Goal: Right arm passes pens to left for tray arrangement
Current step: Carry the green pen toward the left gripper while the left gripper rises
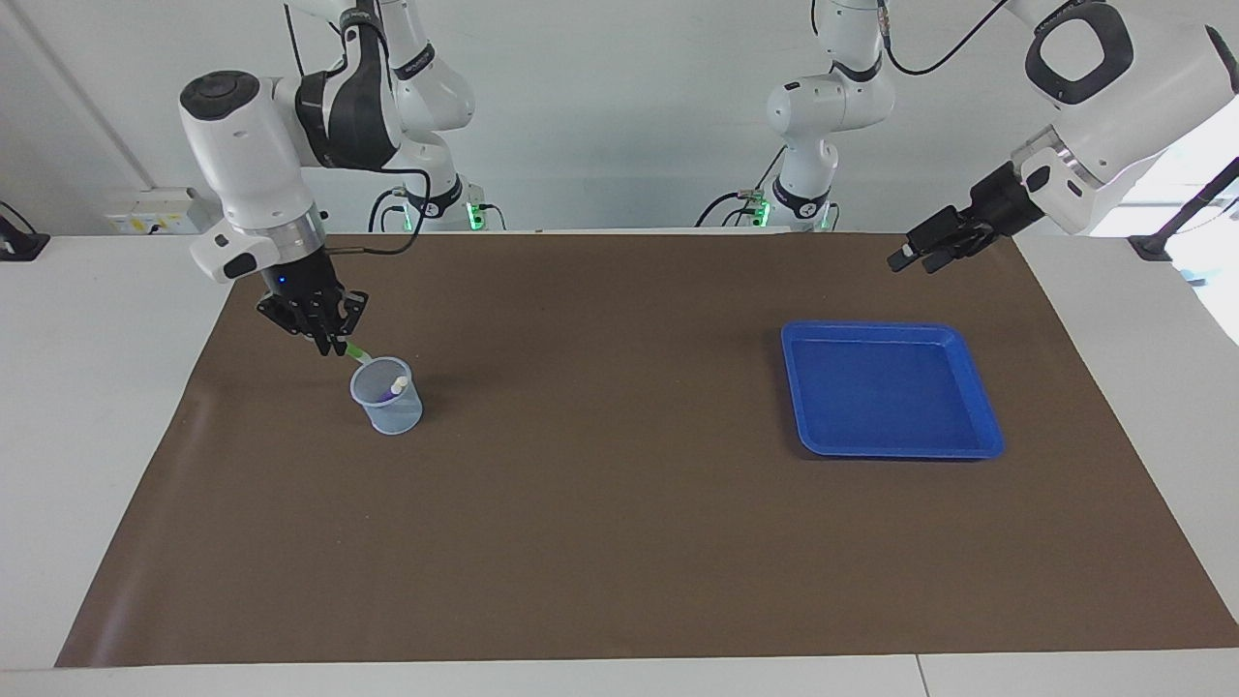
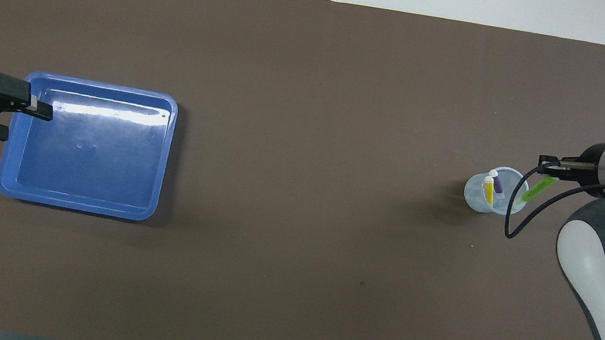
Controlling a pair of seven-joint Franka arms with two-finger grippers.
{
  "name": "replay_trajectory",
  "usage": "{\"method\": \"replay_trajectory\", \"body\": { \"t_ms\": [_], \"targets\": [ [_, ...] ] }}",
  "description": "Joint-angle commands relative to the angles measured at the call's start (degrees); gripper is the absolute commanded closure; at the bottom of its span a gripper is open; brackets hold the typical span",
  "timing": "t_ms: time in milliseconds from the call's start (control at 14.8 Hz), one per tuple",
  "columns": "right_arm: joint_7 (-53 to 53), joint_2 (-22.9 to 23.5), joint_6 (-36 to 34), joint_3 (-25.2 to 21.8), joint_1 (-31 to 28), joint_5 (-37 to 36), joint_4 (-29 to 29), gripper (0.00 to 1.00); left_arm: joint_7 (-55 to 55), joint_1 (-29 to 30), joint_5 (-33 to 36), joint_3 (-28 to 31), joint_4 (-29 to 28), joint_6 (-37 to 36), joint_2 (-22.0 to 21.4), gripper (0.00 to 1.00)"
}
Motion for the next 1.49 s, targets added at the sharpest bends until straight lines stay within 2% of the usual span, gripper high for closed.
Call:
{"method": "replay_trajectory", "body": {
  "t_ms": [0, 338, 473, 676, 812, 1015, 1218, 1420],
  "targets": [
    [0.2, -0.3, -4.7, 0.5, -0.2, 1.8, 3.9, 1.00, -0.8, 0.4, -7.6, 0.1, -6.1, 2.5, -2.8, 0.00],
    [17.2, 0.0, -4.7, 0.6, 2.8, 13.1, 4.6, 1.00, -1.4, 0.6, -18.1, 0.1, -10.5, 2.9, -2.7, 0.00],
    [26.5, 0.0, -2.4, 0.5, 6.6, 18.3, 4.6, 1.00, -1.6, 0.7, -21.7, 0.0, -12.1, 3.3, -2.5, 0.00],
    [43.0, 0.5, 1.8, 0.5, 13.2, 19.0, 4.5, 1.00, -3.1, 0.1, -28.4, 0.0, -14.9, 4.8, -2.6, 0.00],
    [53.7, 1.9, 5.7, 0.5, 16.5, 22.1, 4.9, 1.00, -4.2, -0.3, -30.5, 0.0, -15.6, 5.1, -2.3, 0.00],
    [67.0, 6.2, 9.1, 0.5, 19.9, 28.9, 10.1, 1.00, -4.6, -3.4, -33.7, -0.2, -17.9, 6.5, -2.4, 0.00],
    [82.8, 12.4, 10.9, 0.5, 23.2, 31.3, 18.7, 1.00, -4.6, -5.0, -37.1, -0.2, -20.0, 6.9, -2.4, 0.00],
    [93.1, 17.3, 11.0, 0.6, 26.6, 31.7, 24.9, 1.00, -7.5, -9.2, -41.1, -0.2, -20.1, 11.5, -2.3, 0.00]
  ]
}}
